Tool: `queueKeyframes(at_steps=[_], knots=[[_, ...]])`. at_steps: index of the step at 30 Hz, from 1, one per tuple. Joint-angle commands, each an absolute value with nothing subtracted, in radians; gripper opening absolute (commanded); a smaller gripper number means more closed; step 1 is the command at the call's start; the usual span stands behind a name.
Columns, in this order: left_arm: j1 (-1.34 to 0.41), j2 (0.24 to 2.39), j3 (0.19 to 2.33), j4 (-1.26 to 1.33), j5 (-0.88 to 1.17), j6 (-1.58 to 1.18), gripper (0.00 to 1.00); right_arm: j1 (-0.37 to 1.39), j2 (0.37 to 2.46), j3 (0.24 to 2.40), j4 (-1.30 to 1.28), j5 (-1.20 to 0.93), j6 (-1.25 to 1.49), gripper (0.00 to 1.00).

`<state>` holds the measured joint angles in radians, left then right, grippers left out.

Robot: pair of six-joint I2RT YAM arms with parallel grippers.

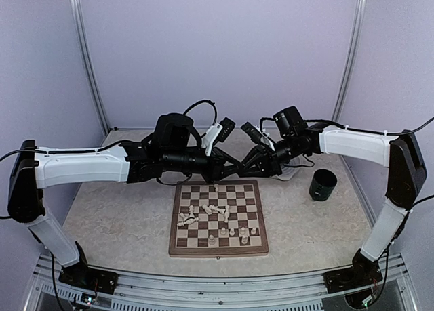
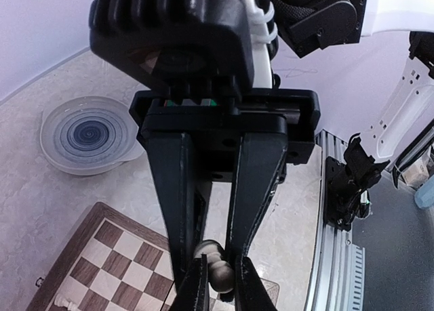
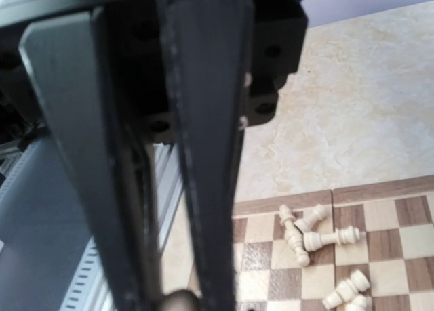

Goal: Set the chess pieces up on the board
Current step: Pass from the right arm to the left, then place the pawn on d2.

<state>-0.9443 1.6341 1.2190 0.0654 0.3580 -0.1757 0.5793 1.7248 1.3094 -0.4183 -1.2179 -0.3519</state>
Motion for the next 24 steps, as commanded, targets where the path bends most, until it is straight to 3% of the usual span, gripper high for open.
queueKeyframes(at_steps=[1, 6, 10, 15, 24], knots=[[-0.948, 1.643, 1.266, -0.037, 0.335, -0.138, 0.08, 0.58, 1.674, 1.321, -0.508, -1.112, -0.481, 0.28], [-0.946, 1.606, 1.326, -0.206, 0.252, -0.081, 0.07, 0.528, 1.604, 1.322, -0.677, -0.92, -0.688, 0.44], [-0.951, 1.581, 1.342, -0.363, 0.213, -0.04, 0.06, 0.416, 1.557, 1.251, -0.696, -0.933, -0.71, 0.45], [-1.014, 1.583, 1.319, -0.521, 0.164, -0.03, 0.05, 0.307, 1.503, 1.115, -0.527, -0.896, -0.607, 0.45], [-1.074, 1.614, 1.206, -0.494, 0.167, -0.111, 0.04, 0.288, 1.521, 1.134, -0.515, -0.919, -0.574, 0.45]])
